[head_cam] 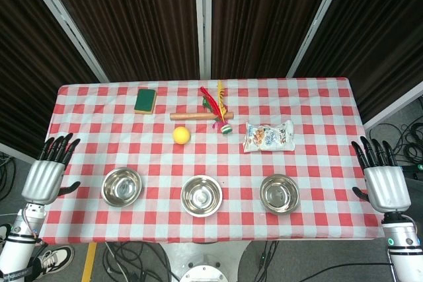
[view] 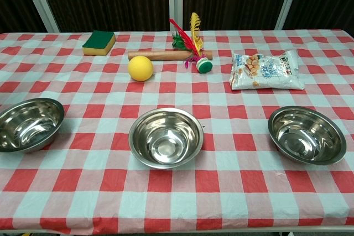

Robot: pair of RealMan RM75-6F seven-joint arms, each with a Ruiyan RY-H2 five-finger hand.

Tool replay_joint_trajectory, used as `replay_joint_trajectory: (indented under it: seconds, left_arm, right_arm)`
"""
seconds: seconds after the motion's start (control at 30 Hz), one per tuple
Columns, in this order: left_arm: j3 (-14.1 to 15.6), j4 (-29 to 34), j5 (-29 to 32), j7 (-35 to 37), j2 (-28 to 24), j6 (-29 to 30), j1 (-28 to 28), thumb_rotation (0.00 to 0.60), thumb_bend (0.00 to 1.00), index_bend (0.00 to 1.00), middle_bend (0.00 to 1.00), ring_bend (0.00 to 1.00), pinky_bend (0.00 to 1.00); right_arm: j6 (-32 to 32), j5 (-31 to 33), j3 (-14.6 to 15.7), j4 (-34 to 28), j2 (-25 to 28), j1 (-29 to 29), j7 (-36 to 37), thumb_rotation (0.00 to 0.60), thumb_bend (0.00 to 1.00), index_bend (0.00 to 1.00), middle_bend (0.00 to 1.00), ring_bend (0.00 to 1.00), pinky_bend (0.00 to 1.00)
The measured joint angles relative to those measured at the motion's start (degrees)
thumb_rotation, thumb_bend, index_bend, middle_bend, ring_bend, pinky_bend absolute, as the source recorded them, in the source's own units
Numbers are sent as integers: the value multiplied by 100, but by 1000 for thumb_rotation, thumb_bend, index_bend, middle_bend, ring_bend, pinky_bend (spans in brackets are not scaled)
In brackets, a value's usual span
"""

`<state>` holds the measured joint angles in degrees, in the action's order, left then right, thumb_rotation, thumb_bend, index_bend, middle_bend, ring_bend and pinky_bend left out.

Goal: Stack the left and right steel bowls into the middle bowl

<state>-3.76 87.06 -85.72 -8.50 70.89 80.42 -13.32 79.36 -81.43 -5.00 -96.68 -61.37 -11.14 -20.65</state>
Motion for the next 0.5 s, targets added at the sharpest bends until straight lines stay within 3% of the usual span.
replay_joint_trajectory:
  seconds: [0.5]
  left_arm:
    - [-35, -51, -6, 156, -53, -4, -35, 600, 0, 65, 0, 9, 85]
  right_arm:
    - [-22, -295, -3, -176, -55, -119, 194, 600, 0, 0, 0, 0, 0]
